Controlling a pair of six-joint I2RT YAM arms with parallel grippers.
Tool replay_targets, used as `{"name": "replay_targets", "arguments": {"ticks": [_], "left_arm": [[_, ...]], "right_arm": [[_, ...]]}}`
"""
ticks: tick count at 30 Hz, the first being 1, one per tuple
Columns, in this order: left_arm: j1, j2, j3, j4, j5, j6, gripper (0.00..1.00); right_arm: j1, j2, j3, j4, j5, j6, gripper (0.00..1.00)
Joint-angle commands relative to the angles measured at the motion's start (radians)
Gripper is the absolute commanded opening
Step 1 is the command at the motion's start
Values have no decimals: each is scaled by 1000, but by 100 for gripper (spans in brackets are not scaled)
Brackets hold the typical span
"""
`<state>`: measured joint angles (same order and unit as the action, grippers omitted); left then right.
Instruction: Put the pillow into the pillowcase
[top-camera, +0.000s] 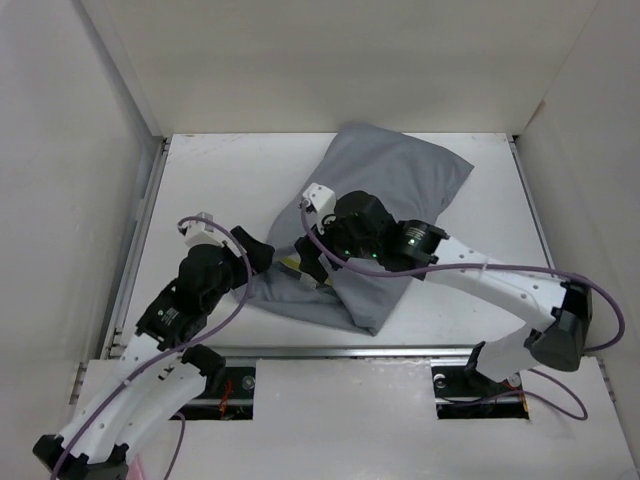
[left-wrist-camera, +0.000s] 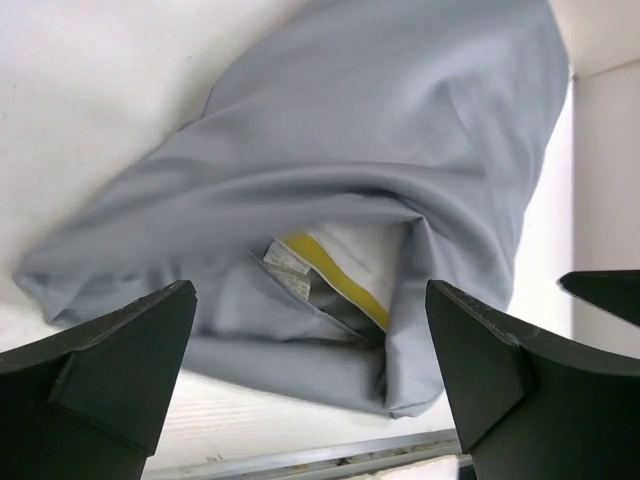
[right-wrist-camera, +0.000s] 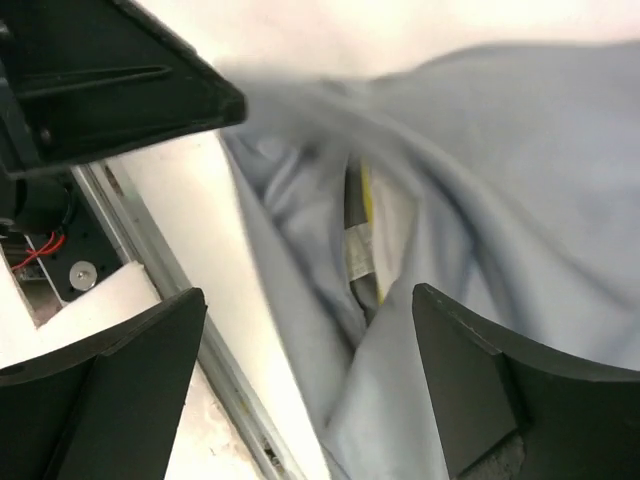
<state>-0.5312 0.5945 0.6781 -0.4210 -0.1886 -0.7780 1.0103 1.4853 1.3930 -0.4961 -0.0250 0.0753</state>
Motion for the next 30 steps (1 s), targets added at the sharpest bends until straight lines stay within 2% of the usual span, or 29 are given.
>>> {"name": "replay_targets", "arguments": {"ticks": [1,4,5,8,11,12,13,14,16,17,18,22,23,26,27,30], "left_arm": [[-7,-88,1,-79,-57,-115,100],[-7,-152,-41,-117,-23,-150,100],[-7,-168,-73,-117,-9,-162,100],[-7,-215,-120,-82,44,-207,100],[-7,-216,-132,-71,44,-216,100],[-7,-216,-120,-87,34,-216,100],[-7,-216,-109,-100,20,-216,100],[-7,-205,-97,-111,-4,-216,100],[-7,-191,-63,-133,-29,-205,100],[-7,-180,-54,-143,-38,-205,100],[-7,-180,-54,-144,-54,-196,100],[-7,-148,-14,-134,-77,-170,100],[-7,-134,0,-134,-89,-159,100],[-7,-108,27,-143,-113,-145,100],[-7,-108,46,-144,-114,-136,100],[-7,-88,67,-153,-150,-136,100]], "right_arm": [[-10,-31,-26,22,19,-61,88],[-1,21,-26,-21,63,-71,80],[-1,33,-26,-21,63,-71,73],[11,82,-38,7,63,-71,71],[11,156,-38,42,173,-55,66],[11,179,-28,42,254,-37,48],[11,197,-6,42,299,-19,37],[11,229,4,42,328,-9,34],[22,239,30,42,390,14,11],[22,239,31,33,390,14,2],[39,224,31,24,390,14,0],[100,146,51,-47,156,-20,0],[112,135,66,-73,-44,-20,0],[122,116,40,-121,-312,-60,0],[148,116,-13,-133,-413,-80,0],[177,167,-124,-133,-374,-80,0]]}}
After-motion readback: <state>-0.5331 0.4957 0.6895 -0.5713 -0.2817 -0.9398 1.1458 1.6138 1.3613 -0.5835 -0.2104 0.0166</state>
